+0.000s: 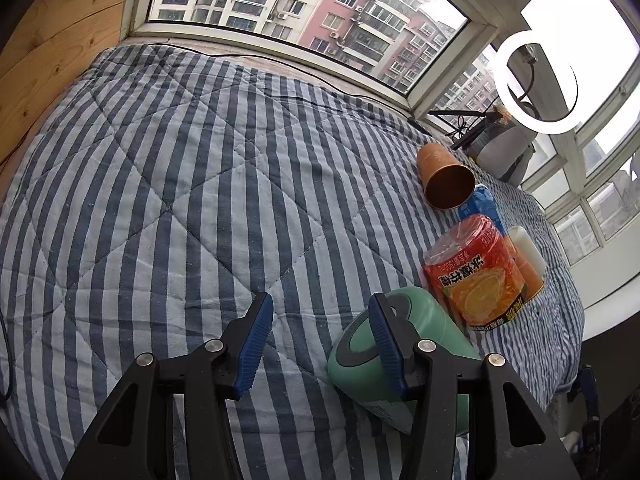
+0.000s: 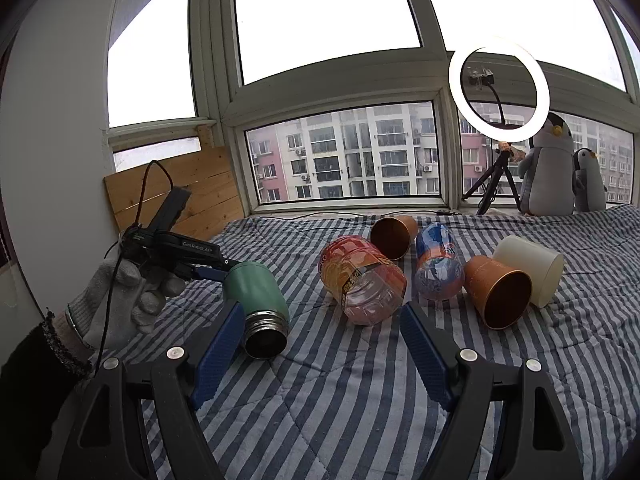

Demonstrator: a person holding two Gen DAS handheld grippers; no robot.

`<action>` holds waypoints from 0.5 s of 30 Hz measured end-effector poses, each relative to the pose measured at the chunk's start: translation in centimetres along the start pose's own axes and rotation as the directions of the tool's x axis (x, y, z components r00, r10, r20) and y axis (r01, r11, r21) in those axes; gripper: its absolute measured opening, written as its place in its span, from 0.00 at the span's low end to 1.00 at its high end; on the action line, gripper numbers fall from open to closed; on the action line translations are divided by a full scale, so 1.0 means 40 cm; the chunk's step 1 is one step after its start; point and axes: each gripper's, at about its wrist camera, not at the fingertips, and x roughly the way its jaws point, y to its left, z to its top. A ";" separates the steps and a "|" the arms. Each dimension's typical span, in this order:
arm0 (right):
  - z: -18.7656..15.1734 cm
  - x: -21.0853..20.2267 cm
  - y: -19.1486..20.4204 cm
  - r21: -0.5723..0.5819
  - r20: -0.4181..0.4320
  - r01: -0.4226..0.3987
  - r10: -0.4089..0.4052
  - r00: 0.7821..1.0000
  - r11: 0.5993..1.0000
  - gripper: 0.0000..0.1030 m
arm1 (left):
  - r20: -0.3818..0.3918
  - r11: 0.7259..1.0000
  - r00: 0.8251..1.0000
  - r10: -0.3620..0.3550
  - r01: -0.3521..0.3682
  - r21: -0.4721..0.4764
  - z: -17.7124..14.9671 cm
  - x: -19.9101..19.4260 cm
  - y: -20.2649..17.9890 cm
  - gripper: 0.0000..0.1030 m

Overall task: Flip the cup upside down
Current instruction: 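Close the left gripper around the green cup body and lift it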

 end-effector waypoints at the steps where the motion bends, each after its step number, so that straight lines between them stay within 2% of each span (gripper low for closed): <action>1: -0.001 0.002 -0.007 0.007 -0.005 0.001 -0.001 1.000 1.000 0.74 | -0.010 1.000 1.000 -0.002 0.002 0.012 -0.016 0.004 -0.014 0.51; 8: 0.002 0.009 -0.064 0.050 -0.066 -0.016 0.019 0.998 0.999 0.75 | -0.040 0.995 0.997 -0.061 0.064 0.073 -0.092 0.026 -0.115 0.51; 10: 0.007 0.009 -0.075 0.048 -0.088 -0.024 0.029 0.996 0.999 0.75 | -0.040 0.995 0.995 -0.097 0.097 0.019 -0.103 0.030 -0.129 0.51; 12: 0.013 0.009 -0.081 0.042 -0.098 -0.022 0.026 0.995 0.999 0.75 | -0.055 0.996 0.996 -0.076 0.078 0.052 -0.116 0.039 -0.170 0.51; 15: 0.027 0.012 -0.079 0.018 -0.114 -0.038 0.039 0.993 0.999 0.75 | -0.037 0.994 0.999 -0.025 0.029 0.107 -0.142 0.031 -0.217 0.53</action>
